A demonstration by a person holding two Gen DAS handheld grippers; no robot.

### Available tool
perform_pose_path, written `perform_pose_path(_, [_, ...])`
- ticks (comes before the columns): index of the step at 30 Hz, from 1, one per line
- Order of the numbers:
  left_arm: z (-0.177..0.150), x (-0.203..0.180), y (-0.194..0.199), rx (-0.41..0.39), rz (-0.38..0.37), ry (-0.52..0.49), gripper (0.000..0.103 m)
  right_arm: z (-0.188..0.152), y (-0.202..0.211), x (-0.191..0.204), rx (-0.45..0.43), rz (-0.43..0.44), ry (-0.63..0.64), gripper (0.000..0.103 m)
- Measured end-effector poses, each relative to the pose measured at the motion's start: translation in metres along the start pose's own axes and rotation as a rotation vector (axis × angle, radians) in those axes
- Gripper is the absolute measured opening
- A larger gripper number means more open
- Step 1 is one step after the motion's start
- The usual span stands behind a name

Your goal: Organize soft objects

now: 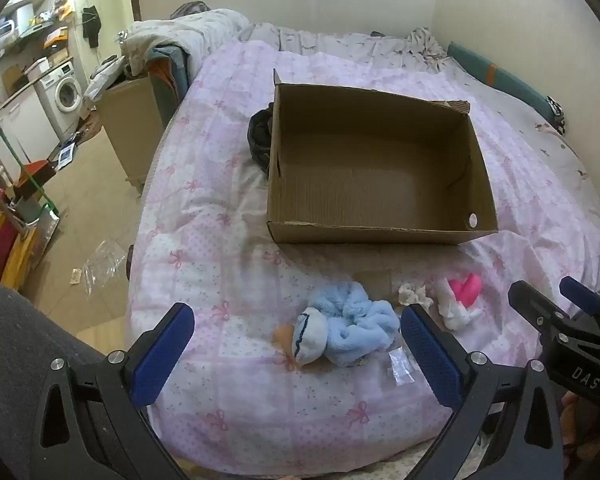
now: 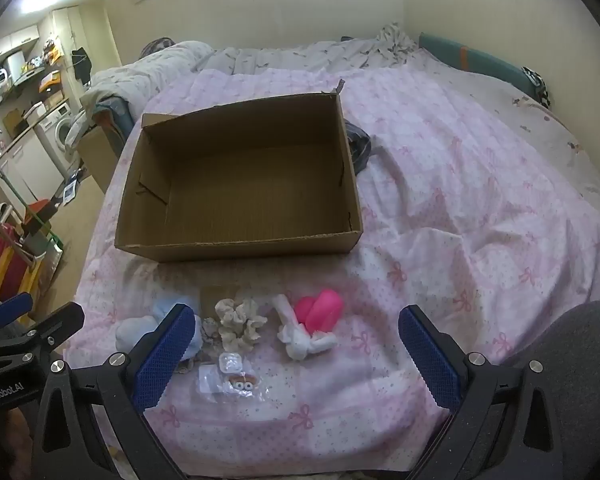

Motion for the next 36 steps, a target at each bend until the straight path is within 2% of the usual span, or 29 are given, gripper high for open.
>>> perform_pose_path(36, [-0.003, 0.0027, -0.0053, 0.019, 0.01, 0.009, 0.103, -0.0002, -0.0007, -0.0011, 0.009, -0.009, -0.001, 0.103])
Point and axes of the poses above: each gripper's, at about its wrist camera, not at the fingertips, and y roughly against the way its jaws point, x to its left, z to its top, the point moved 3 cm from there along -y, roughly the way its jaws point, and after that the axes turned 9 degrees about x, right-handed, at the moved point
